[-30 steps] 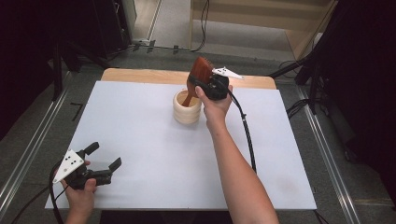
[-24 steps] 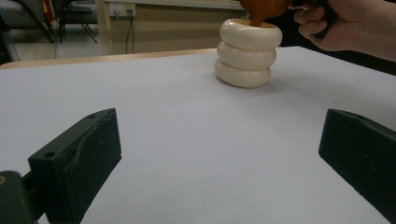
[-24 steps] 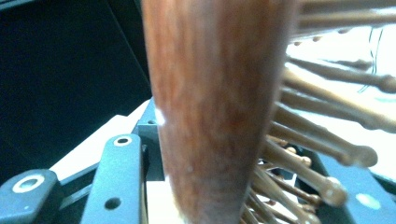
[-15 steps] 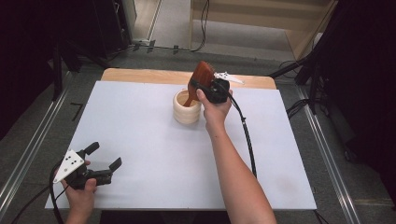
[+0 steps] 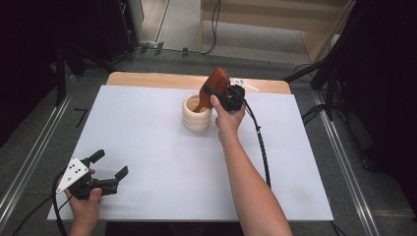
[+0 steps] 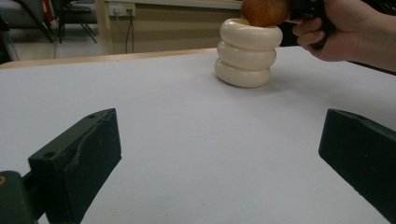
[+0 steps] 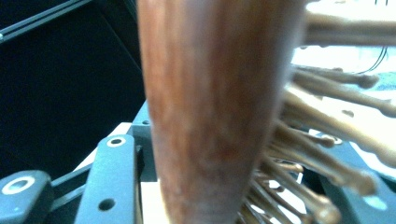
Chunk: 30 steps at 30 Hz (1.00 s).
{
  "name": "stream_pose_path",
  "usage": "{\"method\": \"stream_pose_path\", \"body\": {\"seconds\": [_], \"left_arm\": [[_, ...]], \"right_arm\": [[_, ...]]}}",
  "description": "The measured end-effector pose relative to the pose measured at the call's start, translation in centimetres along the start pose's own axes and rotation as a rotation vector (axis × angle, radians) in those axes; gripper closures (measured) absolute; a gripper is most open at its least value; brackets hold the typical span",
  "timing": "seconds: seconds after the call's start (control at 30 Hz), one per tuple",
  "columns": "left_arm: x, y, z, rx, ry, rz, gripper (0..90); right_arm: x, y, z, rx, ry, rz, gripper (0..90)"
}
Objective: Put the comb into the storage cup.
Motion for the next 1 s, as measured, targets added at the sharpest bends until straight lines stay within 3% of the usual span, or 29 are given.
{"method": "stream_pose_path", "body": {"seconds": [0.1, 0.3, 0.6, 0.83, 1.0], "left_arm": [[0.0, 0.0, 0.0, -0.001, -0.001, -0.002, 0.0], [0.0, 0.0, 0.0, -0.002, -0.002, -0.003, 0.0], [0.0, 0.0, 0.0, -0.001, -0.002, -0.002, 0.0], [0.1, 0.0, 0.0, -0.001, -0.003, -0.002, 0.0], [0.1, 0.0, 0.0, -0.001, -0.005, -0.001, 0.0]], "right_arm": [[0.0, 0.0, 0.0, -0.008, 0.022, 0.017, 43.6], [0.2, 0.2, 0.2, -0.017, 0.019, 0.031, 39.2], [0.4, 0.6, 0.6, -0.042, 0.081, 0.040, 33.0], [0.6, 1.0, 1.0, -0.051, 0.092, 0.039, 17.7], [0.4, 1.4, 0.9, -0.052, 0.134, 0.041, 7.7]]}}
Point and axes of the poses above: each handheld gripper's, and its own axes: y roughly backward along the jaws, z roughly out of its underside, x roughly to its right, the point moved 6 cm from there along -y, roughly forward along the jaws, and after that the axes turned 1 degree about x, right-handed, at the moved point
